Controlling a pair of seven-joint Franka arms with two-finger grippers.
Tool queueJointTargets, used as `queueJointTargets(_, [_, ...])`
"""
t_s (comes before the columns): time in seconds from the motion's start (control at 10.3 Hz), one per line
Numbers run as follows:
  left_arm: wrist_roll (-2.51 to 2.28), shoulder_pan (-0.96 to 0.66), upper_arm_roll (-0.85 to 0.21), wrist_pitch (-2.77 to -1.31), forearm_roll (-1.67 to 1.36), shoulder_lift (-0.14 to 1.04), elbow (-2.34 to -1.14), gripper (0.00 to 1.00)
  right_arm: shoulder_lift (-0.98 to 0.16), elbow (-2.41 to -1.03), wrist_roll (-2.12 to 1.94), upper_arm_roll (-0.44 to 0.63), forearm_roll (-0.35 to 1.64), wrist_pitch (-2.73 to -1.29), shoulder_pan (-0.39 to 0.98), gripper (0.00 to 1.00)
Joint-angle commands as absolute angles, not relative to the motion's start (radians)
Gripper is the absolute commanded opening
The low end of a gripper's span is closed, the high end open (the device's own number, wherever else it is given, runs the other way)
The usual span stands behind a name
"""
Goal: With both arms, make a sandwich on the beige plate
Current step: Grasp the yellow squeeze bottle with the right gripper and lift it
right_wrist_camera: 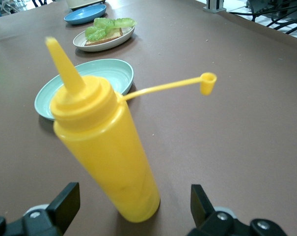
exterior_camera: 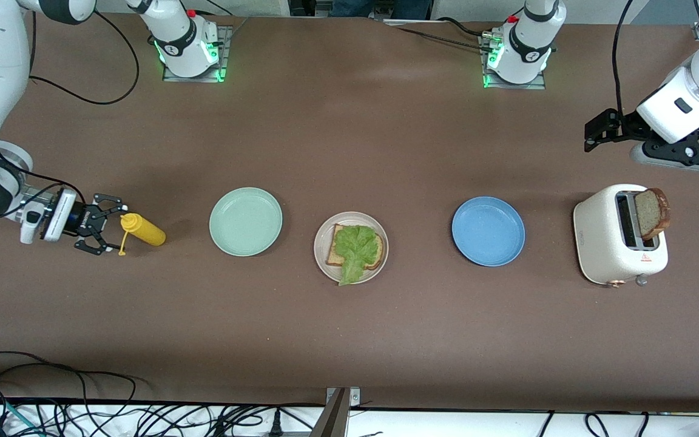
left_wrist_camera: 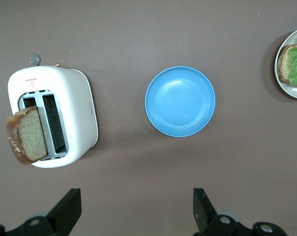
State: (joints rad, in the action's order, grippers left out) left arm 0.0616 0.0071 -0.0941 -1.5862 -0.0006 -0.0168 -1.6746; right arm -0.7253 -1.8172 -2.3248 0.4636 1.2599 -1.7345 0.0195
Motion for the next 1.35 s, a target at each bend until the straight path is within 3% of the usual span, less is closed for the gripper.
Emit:
queueJointTargets(0.0, [0.083, 0.012, -0.094, -1.572, -0.023, -0.012, -1.657, 1.00, -0.744, -1.818, -2.358, 0.445, 1.310, -1.724, 0.014, 1.00])
queueJointTargets(0.29, [0.083, 0.012, -0.094, -1.572, -0.023, -0.012, -1.657, 1.00, -0.764, -1.815, -2.365, 0.411, 1.368, -1.739, 0.023, 0.97])
queueJointTargets(0.39, [0.083, 0.012, -0.094, -1.572, -0.023, -0.012, -1.657, 1.00, -0.768, -1.815, -2.365, 0.410, 1.383, -1.746, 0.031, 0.66])
queueJointTargets(0.48, [0.083, 0.012, -0.094, -1.572, -0.023, -0.012, -1.657, 1.00, -0.769, -1.813, -2.365, 0.410, 1.385, -1.753, 0.038, 0.22])
queueJointTargets(0.58, [0.083, 0.012, -0.094, -1.572, -0.023, -0.012, -1.657, 1.00, -0.769, -1.812, -2.361, 0.410, 1.387, -1.758, 0.050, 0.00])
queueJointTargets(0.97, [0.083, 0.012, -0.094, -1.572, -0.023, -0.012, -1.657, 1.00, -0.740, -1.735, -2.214, 0.420, 1.375, -1.900, 0.202, 0.00])
queueJointTargets(1.26, [0.083, 0.011, -0.095, -1.572, -0.023, -0.012, -1.657, 1.00, -0.724, -1.678, -2.045, 0.434, 1.335, -2.101, 0.377, 0.00])
